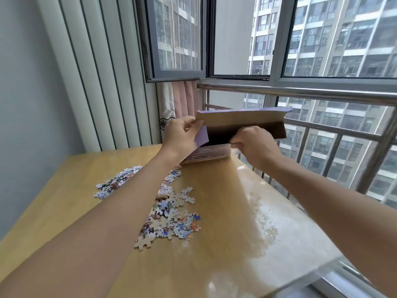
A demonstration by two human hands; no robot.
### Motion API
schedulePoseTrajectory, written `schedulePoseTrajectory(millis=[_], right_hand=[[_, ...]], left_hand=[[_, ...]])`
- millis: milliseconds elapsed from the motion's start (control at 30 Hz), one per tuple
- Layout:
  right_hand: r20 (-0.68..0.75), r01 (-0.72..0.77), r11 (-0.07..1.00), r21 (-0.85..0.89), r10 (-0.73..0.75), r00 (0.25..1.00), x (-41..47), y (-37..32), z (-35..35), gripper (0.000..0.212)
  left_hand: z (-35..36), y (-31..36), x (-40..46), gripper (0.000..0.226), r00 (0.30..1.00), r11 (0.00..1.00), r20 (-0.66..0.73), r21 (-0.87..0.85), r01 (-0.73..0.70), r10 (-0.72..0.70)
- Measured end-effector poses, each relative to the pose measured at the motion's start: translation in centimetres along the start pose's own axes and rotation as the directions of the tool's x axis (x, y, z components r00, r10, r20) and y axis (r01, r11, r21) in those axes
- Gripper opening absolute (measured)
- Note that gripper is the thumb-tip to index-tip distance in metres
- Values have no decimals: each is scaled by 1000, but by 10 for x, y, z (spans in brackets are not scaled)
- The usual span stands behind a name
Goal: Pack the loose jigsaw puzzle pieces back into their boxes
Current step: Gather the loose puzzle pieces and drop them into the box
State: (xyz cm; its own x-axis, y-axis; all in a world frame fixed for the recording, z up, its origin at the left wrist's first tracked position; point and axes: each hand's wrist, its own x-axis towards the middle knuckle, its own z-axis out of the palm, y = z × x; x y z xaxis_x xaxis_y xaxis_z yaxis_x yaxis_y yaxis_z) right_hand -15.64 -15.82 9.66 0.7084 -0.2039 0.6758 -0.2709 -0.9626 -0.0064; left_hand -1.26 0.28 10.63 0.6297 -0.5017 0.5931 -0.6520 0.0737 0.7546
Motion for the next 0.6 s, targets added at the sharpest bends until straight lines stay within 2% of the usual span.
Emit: schedulePoseTrajectory(millis=[100,167,267,400,500,600], right_hand=[[16,14,1000,-21,-14,1000,1,2,5,14],[88,-18,998,-58,23,996,-1,2,9,12],[194,-37,999,-26,42,980,-11,1,15,10],[351,8,1000,10,-11,936,-25,-8,15,17],[472,-19,988,152,-56,880,-31,-20,9,19],[532,-21,980,199,-90,842,-29,-36,-2,16]], left_hand=[[-3,-4,0,20,1000,998,3,-52,25,-25],[-2,-11,-2,26,999,999,25,-23,25,-25],[2,-27,-9,33,999,1000,46,5,24,-24],[12,-41,-29,28,994,995,62,31,90,-92],[23,-49,-51,36,981,985,126,105,137,-150],[34,-71,-73,42,943,975,263,142,170,-202]])
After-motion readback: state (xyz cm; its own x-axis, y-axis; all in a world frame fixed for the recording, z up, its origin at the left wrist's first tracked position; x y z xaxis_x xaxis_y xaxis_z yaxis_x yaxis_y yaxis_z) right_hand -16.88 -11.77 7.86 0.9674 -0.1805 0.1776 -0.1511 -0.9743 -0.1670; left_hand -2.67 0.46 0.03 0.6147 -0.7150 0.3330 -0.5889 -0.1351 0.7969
